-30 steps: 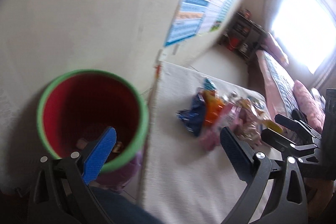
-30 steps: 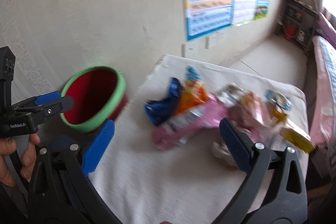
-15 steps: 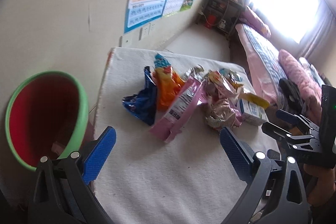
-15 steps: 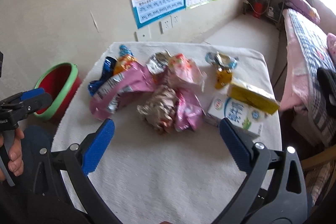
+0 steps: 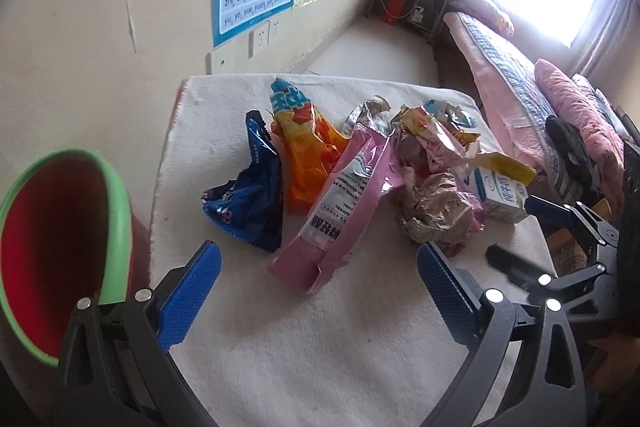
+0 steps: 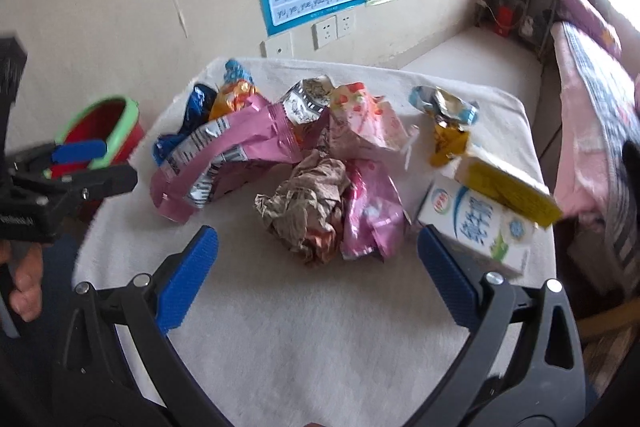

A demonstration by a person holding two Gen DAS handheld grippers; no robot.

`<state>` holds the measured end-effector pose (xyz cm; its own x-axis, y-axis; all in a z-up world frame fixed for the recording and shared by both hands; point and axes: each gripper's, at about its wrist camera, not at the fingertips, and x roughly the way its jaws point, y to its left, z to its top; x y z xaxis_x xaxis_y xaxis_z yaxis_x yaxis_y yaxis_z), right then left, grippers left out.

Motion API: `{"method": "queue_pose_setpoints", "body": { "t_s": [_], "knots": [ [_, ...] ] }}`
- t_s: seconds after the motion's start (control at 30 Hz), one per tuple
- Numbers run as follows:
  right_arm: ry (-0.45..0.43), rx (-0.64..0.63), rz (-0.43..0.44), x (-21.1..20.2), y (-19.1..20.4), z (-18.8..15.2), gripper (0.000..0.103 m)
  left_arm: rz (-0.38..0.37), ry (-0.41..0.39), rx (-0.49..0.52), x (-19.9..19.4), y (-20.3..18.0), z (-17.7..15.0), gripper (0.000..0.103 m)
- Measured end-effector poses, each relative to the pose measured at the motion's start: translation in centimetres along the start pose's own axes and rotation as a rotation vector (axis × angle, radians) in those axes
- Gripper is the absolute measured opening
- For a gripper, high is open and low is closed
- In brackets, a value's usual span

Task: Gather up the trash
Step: 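Grasp the pink snack bag with the left tool while the right tool grasps the crumpled brown wrapper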

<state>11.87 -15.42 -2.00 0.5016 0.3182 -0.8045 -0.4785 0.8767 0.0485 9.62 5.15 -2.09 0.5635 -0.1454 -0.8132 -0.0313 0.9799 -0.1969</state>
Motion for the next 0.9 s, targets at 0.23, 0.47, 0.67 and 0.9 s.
{"method": "queue_pose_setpoints", "body": {
  "t_s": [0.23, 0.47, 0.67, 0.9],
  "knots": [
    [0.037, -0.106, -0.046, 3.6, 1.4, 0.3, 0.089, -0.019, 0.061, 0.016, 3.4, 0.2, 1.3, 0.081],
    [0.069, -0.128, -0.038, 5.6, 1.8, 0.7, 0.077, -0.039, 0.121, 0.066, 6.6, -1.0, 2.0, 0.071],
    [0.077, -0.151, -0.026, 6.0, 2.1, 0.7, 0.056, -0.036, 0.156, 0.093, 7.6, -1.6, 2.1, 0.047],
    [0.063, -0.135, 0.001, 4.4, 1.7, 0.5, 0.047, -0.043, 0.121, 0.062, 5.5, -1.0, 1.7, 0.045]
  ]
}}
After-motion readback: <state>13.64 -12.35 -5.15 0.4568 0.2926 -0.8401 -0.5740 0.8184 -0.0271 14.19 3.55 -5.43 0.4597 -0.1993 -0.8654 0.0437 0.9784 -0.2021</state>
